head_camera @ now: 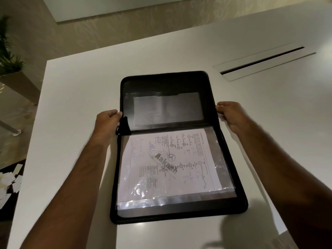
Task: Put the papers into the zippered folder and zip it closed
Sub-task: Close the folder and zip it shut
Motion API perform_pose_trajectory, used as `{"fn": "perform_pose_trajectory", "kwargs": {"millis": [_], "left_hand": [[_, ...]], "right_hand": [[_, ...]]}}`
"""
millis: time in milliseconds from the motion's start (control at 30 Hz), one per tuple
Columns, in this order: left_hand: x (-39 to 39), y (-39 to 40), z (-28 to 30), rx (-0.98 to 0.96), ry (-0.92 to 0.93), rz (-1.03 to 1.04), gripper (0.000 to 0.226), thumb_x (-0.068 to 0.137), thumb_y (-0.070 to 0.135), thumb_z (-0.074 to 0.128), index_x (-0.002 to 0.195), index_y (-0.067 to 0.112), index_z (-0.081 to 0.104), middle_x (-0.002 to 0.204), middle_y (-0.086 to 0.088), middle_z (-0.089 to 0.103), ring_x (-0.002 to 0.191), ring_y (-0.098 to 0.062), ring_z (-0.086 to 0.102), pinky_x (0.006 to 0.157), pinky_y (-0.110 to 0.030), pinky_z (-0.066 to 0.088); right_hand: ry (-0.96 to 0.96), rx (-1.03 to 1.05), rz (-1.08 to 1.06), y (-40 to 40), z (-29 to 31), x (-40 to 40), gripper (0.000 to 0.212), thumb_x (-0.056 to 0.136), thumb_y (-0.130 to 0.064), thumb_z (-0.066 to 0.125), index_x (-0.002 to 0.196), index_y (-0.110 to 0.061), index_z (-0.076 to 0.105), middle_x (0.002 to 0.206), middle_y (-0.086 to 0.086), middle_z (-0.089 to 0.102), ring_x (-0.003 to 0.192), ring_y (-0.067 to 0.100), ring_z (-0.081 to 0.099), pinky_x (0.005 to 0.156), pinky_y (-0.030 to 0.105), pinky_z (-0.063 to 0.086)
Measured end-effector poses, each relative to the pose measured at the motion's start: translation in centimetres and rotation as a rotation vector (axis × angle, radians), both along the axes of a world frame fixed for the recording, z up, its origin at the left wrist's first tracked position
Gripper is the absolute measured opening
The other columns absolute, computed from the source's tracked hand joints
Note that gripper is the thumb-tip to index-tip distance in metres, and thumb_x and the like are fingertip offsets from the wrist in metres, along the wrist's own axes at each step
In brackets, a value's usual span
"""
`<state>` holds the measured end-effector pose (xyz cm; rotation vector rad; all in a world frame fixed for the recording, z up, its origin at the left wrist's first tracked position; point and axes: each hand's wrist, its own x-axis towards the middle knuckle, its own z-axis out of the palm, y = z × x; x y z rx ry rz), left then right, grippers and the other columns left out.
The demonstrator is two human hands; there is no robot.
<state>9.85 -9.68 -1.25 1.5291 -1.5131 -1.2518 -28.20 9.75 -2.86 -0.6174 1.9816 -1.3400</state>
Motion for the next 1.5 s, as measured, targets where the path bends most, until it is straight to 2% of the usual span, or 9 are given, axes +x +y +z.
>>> {"fn": "perform_pose_trajectory", "kwargs": {"millis": [67, 133, 333, 500, 633, 867, 1033, 1300, 1500], "left_hand": [[-0.8, -0.2, 0.6, -0.012, 0.052, 0.013, 0.041, 0.095, 0.026, 0.069, 0.133, 0.013, 0.065, 0.110, 0.003, 0.073, 0.088, 0.003, 0.069, 0.068, -0.013, 0.050], [-1.6, -0.3, 1.0, -0.018, 0.093, 0.011, 0.042, 0.095, 0.023, 0.069, 0.134, 0.009, 0.063, 0.122, -0.004, 0.072, 0.102, -0.009, 0.071, 0.089, -0.022, 0.054], [-3.0, 1.2, 2.0, -0.014, 0.231, 0.013, 0.043, 0.098, 0.022, 0.066, 0.139, 0.010, 0.060, 0.130, -0.004, 0.068, 0.115, -0.018, 0.067, 0.110, -0.040, 0.045], [-1.9, 3.5, 2.1, -0.046, 0.291, -0.076, 0.028, 0.102, 0.025, 0.057, 0.125, 0.028, 0.072, 0.120, 0.015, 0.074, 0.112, -0.007, 0.069, 0.088, -0.026, 0.044], [-0.1, 4.7, 1.1, -0.116, 0.300, -0.113, 0.022, 0.097, 0.032, 0.066, 0.117, 0.028, 0.074, 0.119, 0.006, 0.075, 0.113, -0.013, 0.069, 0.092, -0.033, 0.051], [4.1, 6.7, -2.0, -0.174, 0.277, -0.209, 0.023, 0.091, 0.020, 0.071, 0.114, 0.024, 0.076, 0.111, 0.001, 0.078, 0.108, -0.018, 0.072, 0.087, -0.026, 0.057], [6.2, 8.3, -3.2, -0.079, 0.376, -0.306, 0.032, 0.086, 0.015, 0.078, 0.118, 0.016, 0.074, 0.117, -0.011, 0.076, 0.107, -0.028, 0.073, 0.084, -0.032, 0.061], [5.8, 9.8, -6.6, 0.078, 0.491, -0.237, 0.034, 0.093, 0.000, 0.070, 0.124, 0.012, 0.067, 0.122, -0.019, 0.072, 0.111, -0.037, 0.071, 0.086, -0.051, 0.058], [6.1, 9.1, -7.8, 0.062, 0.470, -0.263, 0.036, 0.094, 0.004, 0.064, 0.129, 0.013, 0.063, 0.125, -0.017, 0.071, 0.113, -0.035, 0.070, 0.089, -0.052, 0.056]], "right_hand": [[-0.059, -0.071, -0.051, 0.3, 0.8, -0.1, 0.025, 0.103, -0.005, 0.061, 0.084, -0.016, 0.073, 0.083, 0.001, 0.072, 0.070, 0.011, 0.067, 0.059, 0.019, 0.053], [-0.134, -0.128, -0.079, 0.5, 1.5, -0.2, 0.018, 0.106, -0.006, 0.058, 0.104, -0.018, 0.072, 0.106, 0.005, 0.075, 0.088, 0.011, 0.073, 0.068, 0.017, 0.058], [-0.148, -0.265, -0.094, 1.7, 2.5, -0.7, 0.035, 0.108, -0.002, 0.047, 0.132, -0.012, 0.070, 0.126, 0.007, 0.074, 0.114, 0.018, 0.072, 0.093, 0.025, 0.060], [-0.139, -0.393, -0.116, 4.1, 2.7, -0.1, 0.021, 0.111, -0.020, 0.053, 0.114, -0.019, 0.075, 0.114, 0.005, 0.078, 0.099, 0.014, 0.076, 0.098, 0.032, 0.061], [-0.170, -0.430, -0.172, 6.1, 2.5, 0.5, 0.040, 0.109, -0.047, 0.049, 0.109, -0.017, 0.076, 0.104, 0.005, 0.080, 0.098, 0.020, 0.077, 0.095, 0.035, 0.060], [-0.280, -0.464, -0.141, 9.7, 1.9, 1.1, 0.041, 0.107, -0.035, 0.059, 0.076, -0.022, 0.084, 0.076, -0.002, 0.079, 0.073, 0.013, 0.077, 0.071, 0.028, 0.064], [0.018, -0.184, -0.106, 12.2, 1.0, 1.6, 0.049, 0.094, -0.065, 0.066, 0.086, -0.020, 0.083, 0.088, 0.007, 0.083, 0.077, 0.009, 0.079, 0.065, 0.022, 0.060], [0.359, -0.011, -0.044, 12.9, 0.8, 4.0, 0.023, 0.101, -0.038, 0.069, 0.083, -0.025, 0.076, 0.085, -0.006, 0.079, 0.085, 0.018, 0.079, 0.090, 0.047, 0.063], [0.680, 0.076, -0.009, 12.0, 1.3, 5.6, 0.020, 0.102, -0.037, 0.066, 0.098, -0.018, 0.071, 0.111, 0.001, 0.067, 0.097, 0.023, 0.070, 0.085, 0.045, 0.059]]}}
